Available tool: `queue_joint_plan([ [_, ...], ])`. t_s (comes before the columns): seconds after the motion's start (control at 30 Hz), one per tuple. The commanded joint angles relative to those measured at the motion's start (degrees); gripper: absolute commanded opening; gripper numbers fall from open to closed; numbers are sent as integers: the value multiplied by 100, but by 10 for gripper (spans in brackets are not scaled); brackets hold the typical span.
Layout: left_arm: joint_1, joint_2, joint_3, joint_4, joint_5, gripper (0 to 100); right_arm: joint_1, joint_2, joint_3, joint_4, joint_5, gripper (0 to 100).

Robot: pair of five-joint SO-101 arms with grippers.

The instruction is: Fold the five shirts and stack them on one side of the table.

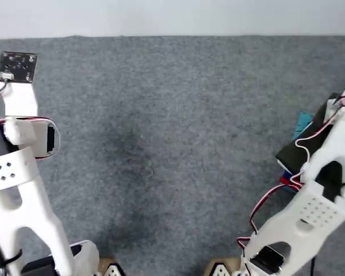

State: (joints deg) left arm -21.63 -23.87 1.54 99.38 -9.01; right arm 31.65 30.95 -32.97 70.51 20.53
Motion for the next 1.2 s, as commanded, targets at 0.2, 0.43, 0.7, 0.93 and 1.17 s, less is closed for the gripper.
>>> queue_joint_plan([
  [0.2,35,-193,-31,114,-9,13,602,-1393,-290,1305,-18,43],
  [0.43,35,-193,-31,114,-9,13,1833,-426,-281,532,958,43],
  [0.7,35,-185,-31,114,-9,13,1956,347,-862,453,1240,39],
  [0.93,35,-185,-31,114,-9,13,1077,-330,-2022,2229,1231,39],
  [1.17,35,-185,-13,114,-9,13,215,215,-1855,1165,1222,39],
])
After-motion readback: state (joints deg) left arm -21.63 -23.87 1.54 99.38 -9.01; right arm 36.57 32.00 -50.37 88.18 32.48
